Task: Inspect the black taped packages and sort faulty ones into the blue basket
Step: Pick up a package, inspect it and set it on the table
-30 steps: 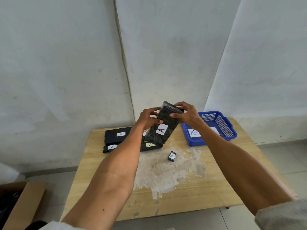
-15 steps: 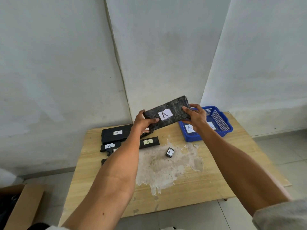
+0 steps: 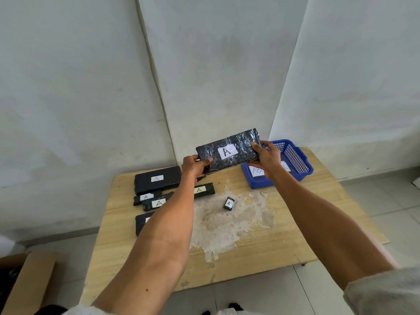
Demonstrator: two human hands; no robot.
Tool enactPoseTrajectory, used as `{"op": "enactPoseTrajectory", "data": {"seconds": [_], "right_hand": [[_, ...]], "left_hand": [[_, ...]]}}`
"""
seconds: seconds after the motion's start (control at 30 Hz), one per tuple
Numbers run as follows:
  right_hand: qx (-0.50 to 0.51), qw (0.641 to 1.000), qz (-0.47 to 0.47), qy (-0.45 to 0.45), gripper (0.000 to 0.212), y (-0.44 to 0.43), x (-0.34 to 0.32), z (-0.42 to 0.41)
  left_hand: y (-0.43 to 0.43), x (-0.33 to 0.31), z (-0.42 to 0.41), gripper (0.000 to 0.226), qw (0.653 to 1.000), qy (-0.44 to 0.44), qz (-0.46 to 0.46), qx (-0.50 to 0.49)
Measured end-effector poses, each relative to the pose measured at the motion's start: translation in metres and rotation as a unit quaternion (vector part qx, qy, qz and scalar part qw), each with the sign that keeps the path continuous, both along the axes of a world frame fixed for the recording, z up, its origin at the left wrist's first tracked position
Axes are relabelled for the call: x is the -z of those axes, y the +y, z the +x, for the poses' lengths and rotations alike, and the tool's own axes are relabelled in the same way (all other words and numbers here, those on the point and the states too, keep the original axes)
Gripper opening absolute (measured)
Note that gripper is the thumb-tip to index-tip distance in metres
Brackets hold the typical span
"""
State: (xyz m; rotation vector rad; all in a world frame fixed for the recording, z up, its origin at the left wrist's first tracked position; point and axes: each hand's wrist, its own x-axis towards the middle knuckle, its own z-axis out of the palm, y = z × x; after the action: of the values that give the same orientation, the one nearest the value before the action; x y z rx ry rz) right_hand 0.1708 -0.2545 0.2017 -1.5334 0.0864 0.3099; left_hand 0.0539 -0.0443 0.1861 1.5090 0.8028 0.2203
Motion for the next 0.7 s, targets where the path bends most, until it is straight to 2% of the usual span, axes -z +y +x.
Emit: {"op": "enactPoseTrajectory", "data": {"seconds": [0.23,0.3,0.4,0.7], "right_hand": [[-0.041,0.980,-0.164,-0.102,0.044,0.013,-0.006,0.002],[-0.057,0.968,-0.209,-0.129,0.044,0.017,-0.008,0.002],[-0.061,0.955,-0.254,-0.143,0.045,0.022,-0.010,0.004],[-0.103,0.928,-0.331,-0.137,0.039,0.052,0.021,0.046]], "left_hand": [[0.014,-0.001,0.005,0.051,0.997,0.012,0.059,-0.039],[0.016,-0.012,0.004,0.047,0.994,0.021,0.095,-0.039],[0.025,-0.014,0.009,0.036,0.993,0.023,0.111,-0.032],[0.042,0.008,0.041,0.040,0.990,0.047,0.129,-0.029]]}}
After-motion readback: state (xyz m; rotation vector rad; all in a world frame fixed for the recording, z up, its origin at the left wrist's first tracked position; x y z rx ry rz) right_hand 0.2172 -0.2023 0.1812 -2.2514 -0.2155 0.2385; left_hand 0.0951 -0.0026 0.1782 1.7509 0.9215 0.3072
